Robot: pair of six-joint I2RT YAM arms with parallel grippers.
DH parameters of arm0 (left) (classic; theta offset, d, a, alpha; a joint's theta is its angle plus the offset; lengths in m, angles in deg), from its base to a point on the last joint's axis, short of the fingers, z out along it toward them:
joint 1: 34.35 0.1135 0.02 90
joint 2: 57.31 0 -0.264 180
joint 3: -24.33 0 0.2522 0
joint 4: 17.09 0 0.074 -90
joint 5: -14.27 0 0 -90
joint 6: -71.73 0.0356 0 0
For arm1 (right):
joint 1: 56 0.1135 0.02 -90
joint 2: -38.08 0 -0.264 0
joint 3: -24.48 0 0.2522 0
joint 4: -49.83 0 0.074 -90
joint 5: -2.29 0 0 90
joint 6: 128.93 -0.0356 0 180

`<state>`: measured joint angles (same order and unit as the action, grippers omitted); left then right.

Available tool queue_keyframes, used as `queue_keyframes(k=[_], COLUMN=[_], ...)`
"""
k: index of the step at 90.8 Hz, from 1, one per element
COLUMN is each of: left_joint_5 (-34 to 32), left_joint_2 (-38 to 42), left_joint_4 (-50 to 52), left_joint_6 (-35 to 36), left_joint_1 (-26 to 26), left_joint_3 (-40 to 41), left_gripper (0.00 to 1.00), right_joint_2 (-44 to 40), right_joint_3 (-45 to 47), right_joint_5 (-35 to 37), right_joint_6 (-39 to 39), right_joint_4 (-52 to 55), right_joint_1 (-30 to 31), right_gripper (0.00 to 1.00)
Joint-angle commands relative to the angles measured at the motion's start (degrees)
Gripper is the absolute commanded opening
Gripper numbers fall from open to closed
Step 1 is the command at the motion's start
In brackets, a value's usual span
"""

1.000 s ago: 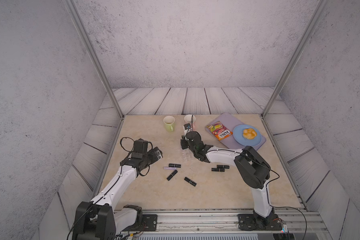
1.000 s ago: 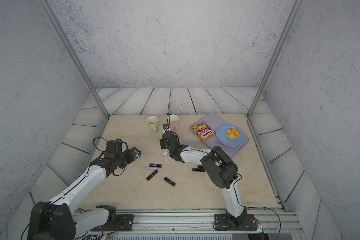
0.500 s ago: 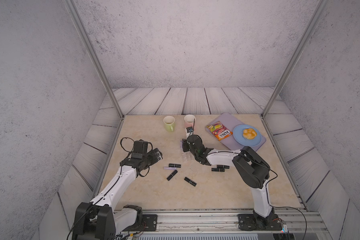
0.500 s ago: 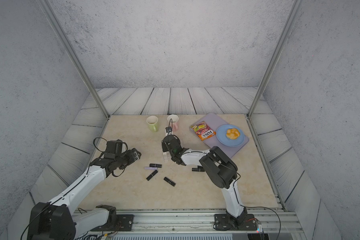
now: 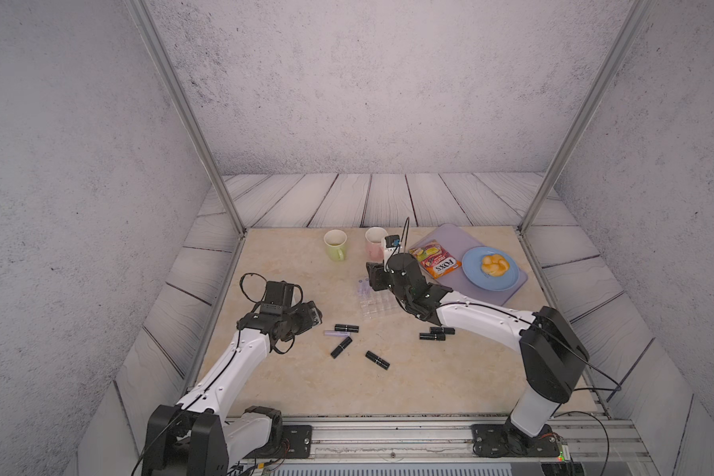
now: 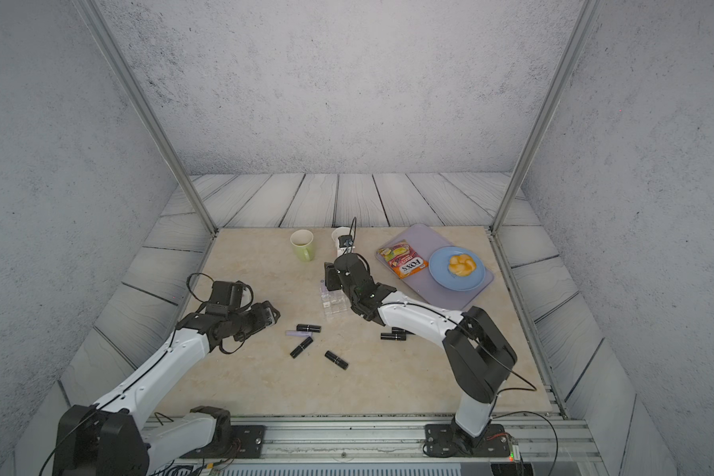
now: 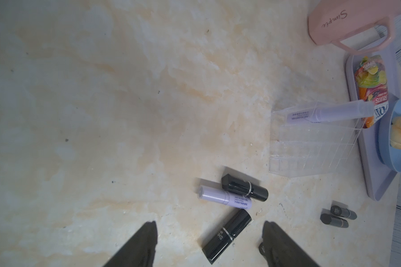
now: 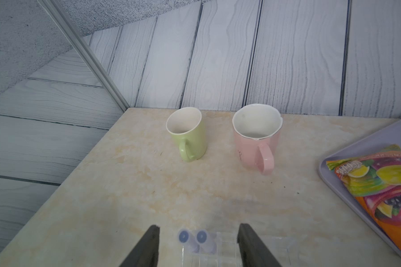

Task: Arrange the lipsticks in the organizer
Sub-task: Place the lipstick in the storage box, then pick up the lipstick at the center of the board.

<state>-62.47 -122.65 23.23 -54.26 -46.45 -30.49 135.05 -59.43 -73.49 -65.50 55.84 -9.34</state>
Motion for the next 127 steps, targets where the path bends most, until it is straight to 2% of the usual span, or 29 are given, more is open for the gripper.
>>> queue_keyframes(k=[1, 13, 21, 26, 34, 43, 61, 79, 87, 127], left_joint_5=[-1.90, -3.43, -4.38, -3.99, -1.68, -1.58, -4.31, 2.78, 4.04, 7.66], left_joint_2=[-1.74, -8.06, -11.97, -11.83, -8.21, -3.55, -0.48, 0.03, 0.02, 0.24], left_joint_4=[3.19, 7.67, 12.50, 13.57, 13.83, 14.30, 15.95, 12.66, 12.38, 7.97], left_joint_6=[3.27, 9.81, 10.09, 8.26, 4.15, 2.64, 4.73, 2.86, 2.59, -0.14], left_joint_1=[-4.55, -8.59, -7.75, -5.21, 2.56, 10.03, 16.62, 23.37, 24.79, 25.06], left_joint_3=[-1.50, -8.91, -13.42, -13.69, -11.66, -10.71, -12.80, -9.97, -9.61, -7.15], left_gripper=[0.77, 0.75, 0.72, 0.69, 0.66, 0.68, 0.73, 0.73, 0.73, 0.73], right_joint_2=[-2.66, -8.49, -9.29, -7.85, -3.95, 2.01, 17.12, 26.66, 29.49, 38.58], right_joint_3=[0.40, 6.70, 6.67, 4.32, 0.11, -6.12, -21.16, -31.83, -35.04, -45.15], right_joint_5=[-7.65, -16.47, -24.83, -26.87, -24.98, -23.30, -21.54, -19.24, -18.60, -18.63], right_joint_6=[-4.60, -3.69, 0.35, 4.39, 10.79, 15.66, 20.19, 22.96, 23.67, 26.07], right_joint_4=[17.25, 20.12, 22.56, 26.30, 31.25, 34.55, 41.38, 46.00, 47.55, 51.78], right_joint_1=[-0.07, -0.01, 1.16, 3.22, 6.95, 10.03, 12.70, 12.94, 12.94, 13.70], right_gripper=[0.57, 0.55, 0.53, 0.52, 0.51, 0.48, 0.43, 0.41, 0.41, 0.37])
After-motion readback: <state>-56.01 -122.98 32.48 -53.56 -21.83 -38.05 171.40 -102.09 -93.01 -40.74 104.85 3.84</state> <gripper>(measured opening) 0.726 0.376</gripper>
